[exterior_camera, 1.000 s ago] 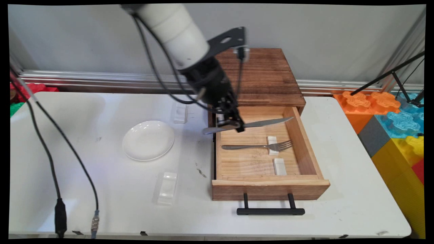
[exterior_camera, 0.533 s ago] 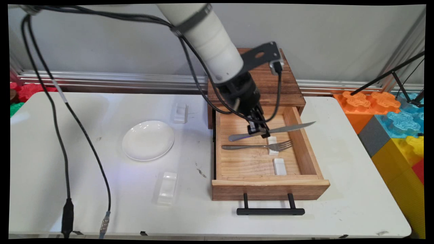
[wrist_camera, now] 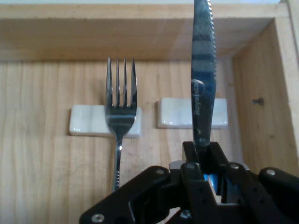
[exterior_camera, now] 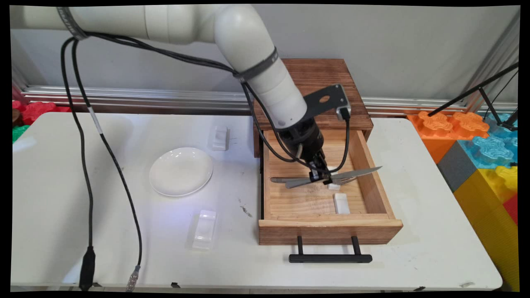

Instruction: Place the picked object into the drawer

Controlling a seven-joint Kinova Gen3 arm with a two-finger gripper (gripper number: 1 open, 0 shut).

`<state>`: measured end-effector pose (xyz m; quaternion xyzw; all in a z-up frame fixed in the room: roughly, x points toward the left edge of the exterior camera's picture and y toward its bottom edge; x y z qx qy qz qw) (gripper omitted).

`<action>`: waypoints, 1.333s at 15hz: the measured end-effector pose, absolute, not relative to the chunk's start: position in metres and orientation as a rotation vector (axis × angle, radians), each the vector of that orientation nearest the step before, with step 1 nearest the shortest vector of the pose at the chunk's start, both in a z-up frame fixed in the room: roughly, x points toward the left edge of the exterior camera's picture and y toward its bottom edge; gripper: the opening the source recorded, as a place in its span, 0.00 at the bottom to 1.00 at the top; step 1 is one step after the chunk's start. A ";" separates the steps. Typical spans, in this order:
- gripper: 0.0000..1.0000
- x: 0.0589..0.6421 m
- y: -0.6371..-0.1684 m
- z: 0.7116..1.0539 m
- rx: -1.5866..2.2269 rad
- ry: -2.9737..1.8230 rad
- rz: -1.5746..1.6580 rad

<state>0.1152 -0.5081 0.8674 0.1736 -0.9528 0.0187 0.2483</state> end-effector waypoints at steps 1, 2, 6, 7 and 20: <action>0.00 0.115 -0.509 0.861 0.478 -2.600 0.045; 0.00 0.115 -0.510 0.855 0.483 -2.605 0.039; 0.00 0.116 -0.512 0.835 0.499 -2.618 0.008; 0.00 0.116 -0.512 0.830 0.501 -2.621 -0.001; 0.00 0.112 -0.512 0.801 0.506 -2.639 -0.066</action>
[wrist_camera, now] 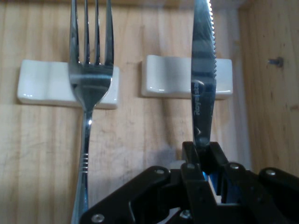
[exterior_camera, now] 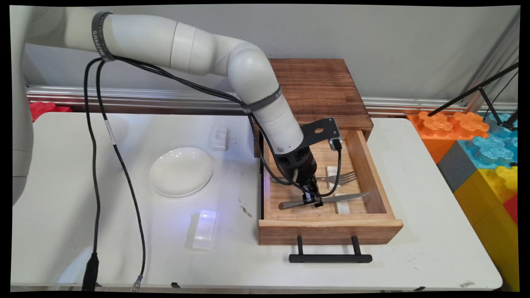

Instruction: Place the picked object into the drawer

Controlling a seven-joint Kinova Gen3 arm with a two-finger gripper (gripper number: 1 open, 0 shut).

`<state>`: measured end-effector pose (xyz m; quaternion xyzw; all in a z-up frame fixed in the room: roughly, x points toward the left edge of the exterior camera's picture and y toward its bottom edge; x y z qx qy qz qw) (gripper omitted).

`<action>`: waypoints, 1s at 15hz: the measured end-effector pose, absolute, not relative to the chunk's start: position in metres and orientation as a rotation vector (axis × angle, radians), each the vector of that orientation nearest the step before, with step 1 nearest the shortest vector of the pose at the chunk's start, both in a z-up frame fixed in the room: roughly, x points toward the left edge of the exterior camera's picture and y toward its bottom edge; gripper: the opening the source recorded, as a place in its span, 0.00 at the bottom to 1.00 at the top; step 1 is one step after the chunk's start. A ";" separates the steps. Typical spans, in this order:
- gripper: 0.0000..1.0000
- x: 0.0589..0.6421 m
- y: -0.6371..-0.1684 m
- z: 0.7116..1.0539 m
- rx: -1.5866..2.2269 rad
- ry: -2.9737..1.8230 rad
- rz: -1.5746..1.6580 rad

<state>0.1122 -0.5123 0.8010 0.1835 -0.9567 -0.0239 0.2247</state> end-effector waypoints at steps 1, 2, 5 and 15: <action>0.00 0.112 -0.513 0.800 0.508 -2.640 -0.068; 0.00 0.112 -0.513 0.799 0.510 -2.640 -0.069; 0.00 0.111 -0.513 0.797 0.516 -2.640 -0.076; 1.00 0.110 -0.512 0.790 0.519 -2.637 -0.101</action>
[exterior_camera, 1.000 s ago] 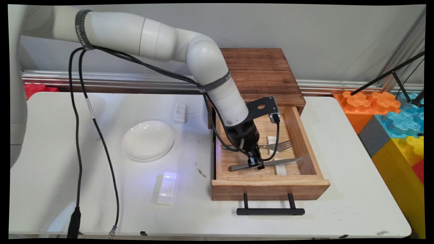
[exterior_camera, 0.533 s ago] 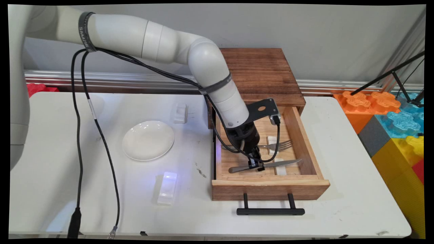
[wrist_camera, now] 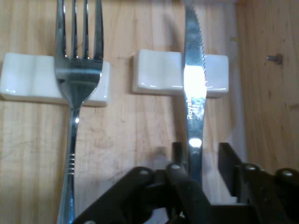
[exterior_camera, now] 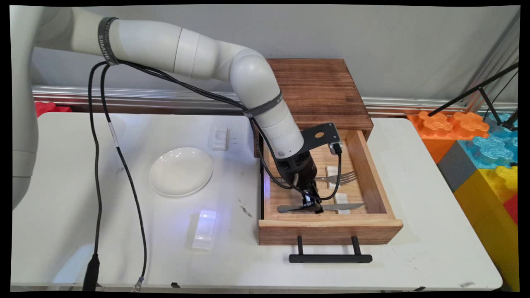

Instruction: Place the picked object into the drawer

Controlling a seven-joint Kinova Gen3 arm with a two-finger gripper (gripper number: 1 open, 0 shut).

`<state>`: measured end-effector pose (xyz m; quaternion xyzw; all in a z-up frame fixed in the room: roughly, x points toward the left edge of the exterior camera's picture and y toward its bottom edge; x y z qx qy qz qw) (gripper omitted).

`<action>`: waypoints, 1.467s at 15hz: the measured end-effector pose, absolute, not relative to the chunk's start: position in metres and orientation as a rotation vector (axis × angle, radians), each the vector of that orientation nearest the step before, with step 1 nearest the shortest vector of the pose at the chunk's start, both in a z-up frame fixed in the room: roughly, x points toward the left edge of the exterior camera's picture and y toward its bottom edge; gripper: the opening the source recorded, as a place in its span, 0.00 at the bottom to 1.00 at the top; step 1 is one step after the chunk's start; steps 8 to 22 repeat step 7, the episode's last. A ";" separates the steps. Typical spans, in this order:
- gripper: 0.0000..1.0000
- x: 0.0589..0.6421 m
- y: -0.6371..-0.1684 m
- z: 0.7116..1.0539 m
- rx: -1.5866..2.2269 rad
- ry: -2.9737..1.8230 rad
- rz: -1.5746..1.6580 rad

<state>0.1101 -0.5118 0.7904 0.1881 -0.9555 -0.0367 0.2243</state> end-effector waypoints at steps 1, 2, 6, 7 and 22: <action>1.00 0.110 -0.512 0.790 0.518 -2.635 -0.103; 1.00 0.110 -0.512 0.791 0.516 -2.634 -0.104; 1.00 0.111 -0.513 0.792 0.511 -2.632 -0.099; 1.00 0.112 -0.514 0.793 0.509 -2.630 -0.095; 1.00 0.112 -0.514 0.793 0.509 -2.630 -0.095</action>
